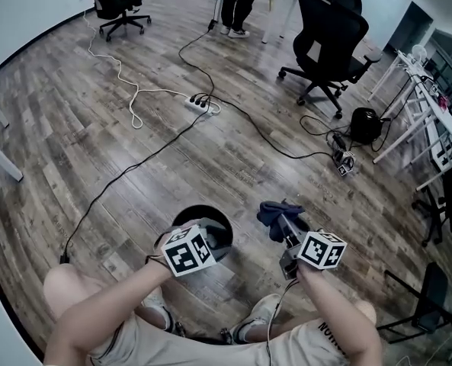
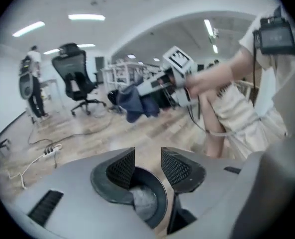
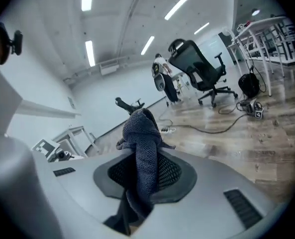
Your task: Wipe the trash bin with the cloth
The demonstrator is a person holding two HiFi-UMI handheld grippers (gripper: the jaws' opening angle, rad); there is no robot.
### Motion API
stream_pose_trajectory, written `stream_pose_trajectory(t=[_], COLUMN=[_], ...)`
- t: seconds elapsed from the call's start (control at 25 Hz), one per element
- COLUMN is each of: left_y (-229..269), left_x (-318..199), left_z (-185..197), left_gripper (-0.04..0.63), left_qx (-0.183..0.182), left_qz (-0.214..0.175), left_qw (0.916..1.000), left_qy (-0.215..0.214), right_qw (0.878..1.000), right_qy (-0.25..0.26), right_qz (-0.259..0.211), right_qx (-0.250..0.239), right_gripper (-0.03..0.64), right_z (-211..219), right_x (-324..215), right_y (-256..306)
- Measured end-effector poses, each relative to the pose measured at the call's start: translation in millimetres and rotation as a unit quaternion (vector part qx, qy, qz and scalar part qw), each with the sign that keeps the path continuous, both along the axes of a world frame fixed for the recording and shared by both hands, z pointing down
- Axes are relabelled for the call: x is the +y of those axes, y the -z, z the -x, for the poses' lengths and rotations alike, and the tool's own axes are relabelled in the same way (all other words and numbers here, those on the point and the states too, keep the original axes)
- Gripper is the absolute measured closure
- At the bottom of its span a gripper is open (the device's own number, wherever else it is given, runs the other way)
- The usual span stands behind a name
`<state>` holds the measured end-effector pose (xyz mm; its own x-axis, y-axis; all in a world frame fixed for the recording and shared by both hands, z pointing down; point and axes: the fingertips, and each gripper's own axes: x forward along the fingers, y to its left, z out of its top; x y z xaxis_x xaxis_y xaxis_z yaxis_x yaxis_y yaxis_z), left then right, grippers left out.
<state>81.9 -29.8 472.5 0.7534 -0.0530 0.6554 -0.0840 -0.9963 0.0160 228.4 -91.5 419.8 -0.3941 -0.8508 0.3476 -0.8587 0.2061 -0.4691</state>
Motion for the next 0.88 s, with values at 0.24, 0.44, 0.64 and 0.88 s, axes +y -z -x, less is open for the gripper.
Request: stream_pose_trajectory(t=[0.24,0.44,0.64,0.88], left_y=[129.7,159.9,134.5,108.9], left_x=[-68.5,-93.6,-90.7,-70.6], left_z=[76.5,115.4,96.5,53.0], left_gripper=[0.453,0.469,0.477,0.482], left_qx=[0.171,0.257,0.25,0.22], left_qz=[-0.063,-0.027,-0.019,-0.007], left_qw=[0.9643,0.9265,0.9316,0.9512], left_qy=[0.193,0.273,0.263,0.216], right_qw=[0.99,0.977,0.977,0.972], right_qy=[0.042,0.08,0.097,0.115], right_qz=[-0.124,-0.172,-0.164,-0.169], right_qx=[0.06,0.102,0.1,0.114], right_gripper=[0.54,0.54,0.54,0.54], right_z=[32.9,49.6,66.0,77.2], right_x=[26.1,27.6,16.6,2.1], right_y=[71.2,81.6,66.4,66.9])
